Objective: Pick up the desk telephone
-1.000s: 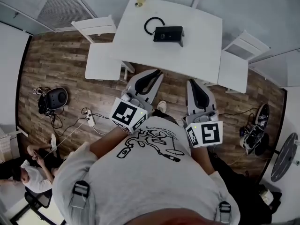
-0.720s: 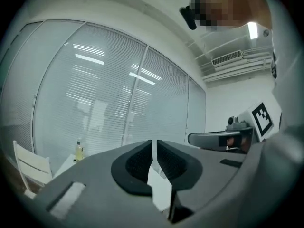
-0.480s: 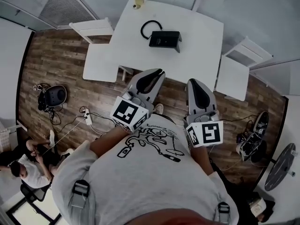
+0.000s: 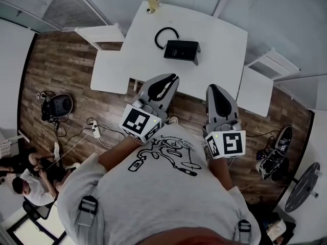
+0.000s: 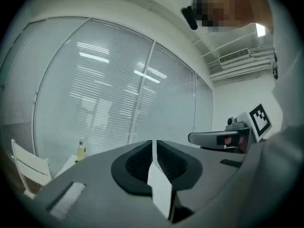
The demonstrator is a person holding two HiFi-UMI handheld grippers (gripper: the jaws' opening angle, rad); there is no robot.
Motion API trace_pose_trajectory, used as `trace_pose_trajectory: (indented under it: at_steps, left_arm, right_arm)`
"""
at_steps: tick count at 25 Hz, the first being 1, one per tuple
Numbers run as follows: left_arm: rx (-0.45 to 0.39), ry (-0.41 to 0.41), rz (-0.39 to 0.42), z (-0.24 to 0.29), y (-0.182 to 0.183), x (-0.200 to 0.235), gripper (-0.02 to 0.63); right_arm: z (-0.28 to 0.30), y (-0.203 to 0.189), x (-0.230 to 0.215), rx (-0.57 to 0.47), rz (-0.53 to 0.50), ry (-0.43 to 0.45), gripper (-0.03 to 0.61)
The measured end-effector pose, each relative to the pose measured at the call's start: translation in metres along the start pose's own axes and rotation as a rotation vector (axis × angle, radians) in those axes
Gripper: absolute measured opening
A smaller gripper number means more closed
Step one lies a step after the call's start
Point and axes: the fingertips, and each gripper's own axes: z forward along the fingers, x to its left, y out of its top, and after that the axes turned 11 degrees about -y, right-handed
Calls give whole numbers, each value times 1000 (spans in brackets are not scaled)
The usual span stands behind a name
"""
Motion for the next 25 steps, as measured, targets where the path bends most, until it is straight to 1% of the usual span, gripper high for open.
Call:
trace_pose_trajectory:
  at_steps: [6, 12, 18, 25]
  left_arm:
    - [-16, 8, -3, 16, 13, 48, 28]
    - [-18, 6, 0, 24, 32, 103, 28]
    - [-24, -18, -6, 38, 49, 154, 28]
    - [-20, -54, -18, 52, 55, 193, 26]
  right_arm:
    - [54, 9, 6, 4, -18, 26, 8]
    - [111, 27, 22, -5, -33, 41, 8]
    - [163, 41, 30, -5, -50, 28, 8]
    - [206, 46, 36, 1, -61, 9, 8]
